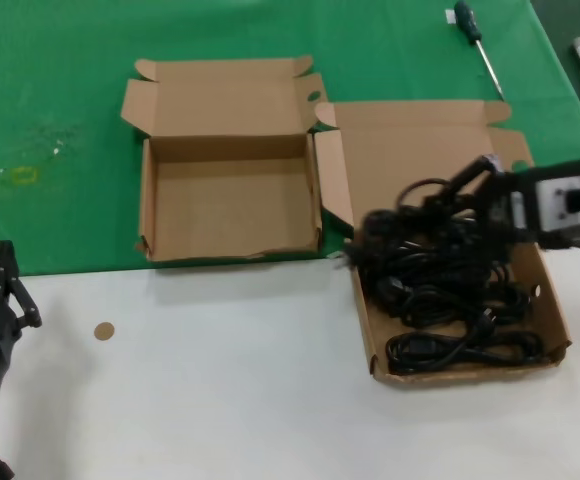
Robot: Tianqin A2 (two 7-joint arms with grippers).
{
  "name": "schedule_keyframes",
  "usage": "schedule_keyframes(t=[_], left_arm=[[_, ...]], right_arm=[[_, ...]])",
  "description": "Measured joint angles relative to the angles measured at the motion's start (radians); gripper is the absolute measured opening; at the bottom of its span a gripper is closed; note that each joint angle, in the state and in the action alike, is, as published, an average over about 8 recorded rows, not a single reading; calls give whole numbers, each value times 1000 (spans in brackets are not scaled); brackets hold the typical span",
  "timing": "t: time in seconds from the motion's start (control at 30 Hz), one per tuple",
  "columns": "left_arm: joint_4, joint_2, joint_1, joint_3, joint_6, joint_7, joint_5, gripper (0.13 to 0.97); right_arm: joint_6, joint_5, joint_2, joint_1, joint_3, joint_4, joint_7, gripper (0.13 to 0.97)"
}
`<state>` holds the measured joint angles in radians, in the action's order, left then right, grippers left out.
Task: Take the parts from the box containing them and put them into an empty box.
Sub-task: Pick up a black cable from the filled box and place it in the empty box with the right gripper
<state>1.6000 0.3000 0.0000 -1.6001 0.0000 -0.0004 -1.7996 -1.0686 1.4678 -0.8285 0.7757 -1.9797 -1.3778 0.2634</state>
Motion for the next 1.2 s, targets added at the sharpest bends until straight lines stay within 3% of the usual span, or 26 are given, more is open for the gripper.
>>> schedule_keyframes(t=[0.53, 1.2], left_arm=[[0, 0, 0, 0, 0, 0, 0, 152], [0, 0, 0, 0, 0, 0, 0, 152]], right_arm=[[107, -115, 263, 106, -103, 27, -136, 217], [306, -240, 572, 210, -205, 401, -41, 217]])
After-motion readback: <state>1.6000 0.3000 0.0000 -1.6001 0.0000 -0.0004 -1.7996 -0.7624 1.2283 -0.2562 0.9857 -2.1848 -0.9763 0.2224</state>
